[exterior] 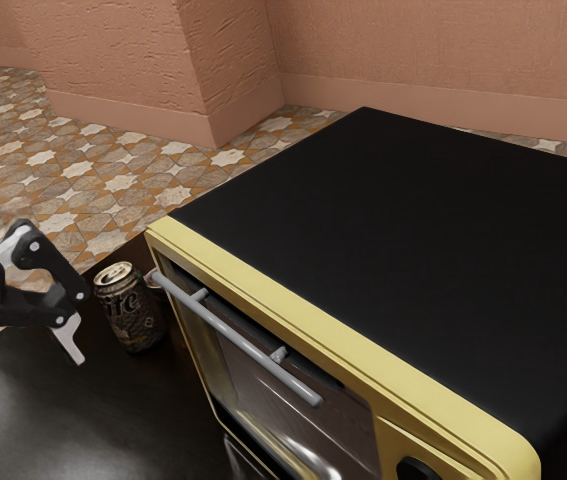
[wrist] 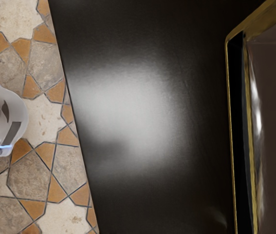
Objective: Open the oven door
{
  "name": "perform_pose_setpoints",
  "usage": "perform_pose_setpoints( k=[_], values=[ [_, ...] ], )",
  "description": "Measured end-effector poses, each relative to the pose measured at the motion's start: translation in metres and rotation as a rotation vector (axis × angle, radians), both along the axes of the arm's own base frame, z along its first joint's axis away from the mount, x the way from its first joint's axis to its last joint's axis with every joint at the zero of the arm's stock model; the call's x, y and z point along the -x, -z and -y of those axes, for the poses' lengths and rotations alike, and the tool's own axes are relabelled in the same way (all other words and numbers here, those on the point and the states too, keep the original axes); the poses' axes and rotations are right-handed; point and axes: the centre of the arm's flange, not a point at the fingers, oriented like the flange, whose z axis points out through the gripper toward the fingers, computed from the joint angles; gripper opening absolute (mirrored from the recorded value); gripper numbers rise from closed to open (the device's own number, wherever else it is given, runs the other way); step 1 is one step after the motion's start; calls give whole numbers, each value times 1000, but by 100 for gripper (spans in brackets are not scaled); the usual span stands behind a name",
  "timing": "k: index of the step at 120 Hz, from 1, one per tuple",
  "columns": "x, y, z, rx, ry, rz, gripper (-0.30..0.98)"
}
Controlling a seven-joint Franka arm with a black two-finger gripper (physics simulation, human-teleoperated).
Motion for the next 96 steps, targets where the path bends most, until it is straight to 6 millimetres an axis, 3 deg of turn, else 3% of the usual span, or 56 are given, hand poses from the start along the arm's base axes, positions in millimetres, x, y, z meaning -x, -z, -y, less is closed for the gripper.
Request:
perform_pose_setpoints(
  k=[18,32,62,96],
  values=[
    [-29,18,13,38,-128,43,69],
    [-28,40,20,52,-184,71,69],
    [-39,40,22,61,-252,150,69],
    [-69,59,22,64,-291,145,69]
  ],
)
